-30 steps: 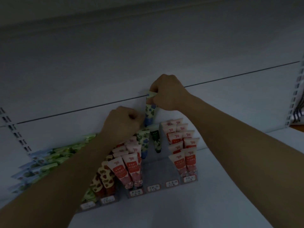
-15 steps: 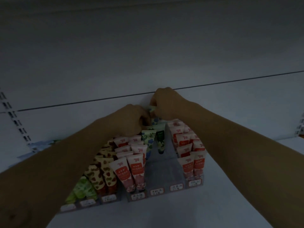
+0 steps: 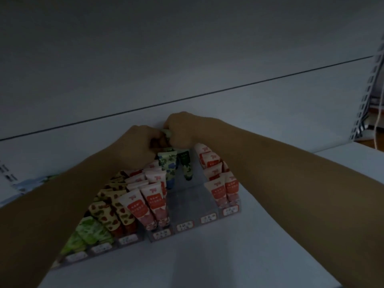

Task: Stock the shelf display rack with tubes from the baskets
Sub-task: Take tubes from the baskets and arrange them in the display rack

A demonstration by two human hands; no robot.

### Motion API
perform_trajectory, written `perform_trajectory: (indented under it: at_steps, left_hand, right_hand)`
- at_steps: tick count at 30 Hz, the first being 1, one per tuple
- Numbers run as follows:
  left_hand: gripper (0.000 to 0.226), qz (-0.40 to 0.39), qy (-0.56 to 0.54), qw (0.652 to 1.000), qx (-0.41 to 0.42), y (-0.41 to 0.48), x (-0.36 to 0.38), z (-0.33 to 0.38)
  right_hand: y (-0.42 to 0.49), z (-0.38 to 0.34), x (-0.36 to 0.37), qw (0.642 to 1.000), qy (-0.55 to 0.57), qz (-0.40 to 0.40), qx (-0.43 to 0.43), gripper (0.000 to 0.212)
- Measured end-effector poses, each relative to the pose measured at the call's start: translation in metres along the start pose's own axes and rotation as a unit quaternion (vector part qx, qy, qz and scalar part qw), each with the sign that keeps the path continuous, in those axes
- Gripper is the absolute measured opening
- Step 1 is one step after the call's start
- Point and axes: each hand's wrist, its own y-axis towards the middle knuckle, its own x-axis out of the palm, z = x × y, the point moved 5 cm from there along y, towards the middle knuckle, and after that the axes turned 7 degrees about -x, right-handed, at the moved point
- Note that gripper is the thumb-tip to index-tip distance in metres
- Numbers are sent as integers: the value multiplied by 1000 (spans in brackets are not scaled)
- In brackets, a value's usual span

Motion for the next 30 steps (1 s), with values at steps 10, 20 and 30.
perform_trajectory:
  at_steps: [10,20,30]
  left_hand:
    - [28,20,-67,997,-13,-10,-5,6]
    - [23,44,-87,995,-25,-20,-8,-2]
    - [15,7,-55,997,-48,-20,-10,-2]
  right_hand:
    - [-2,7,15,998,43,34,-28,35]
    - [-9,13,12,998,23,49,-41,19]
    - [-8,6,18,998,-56,7,-39,9]
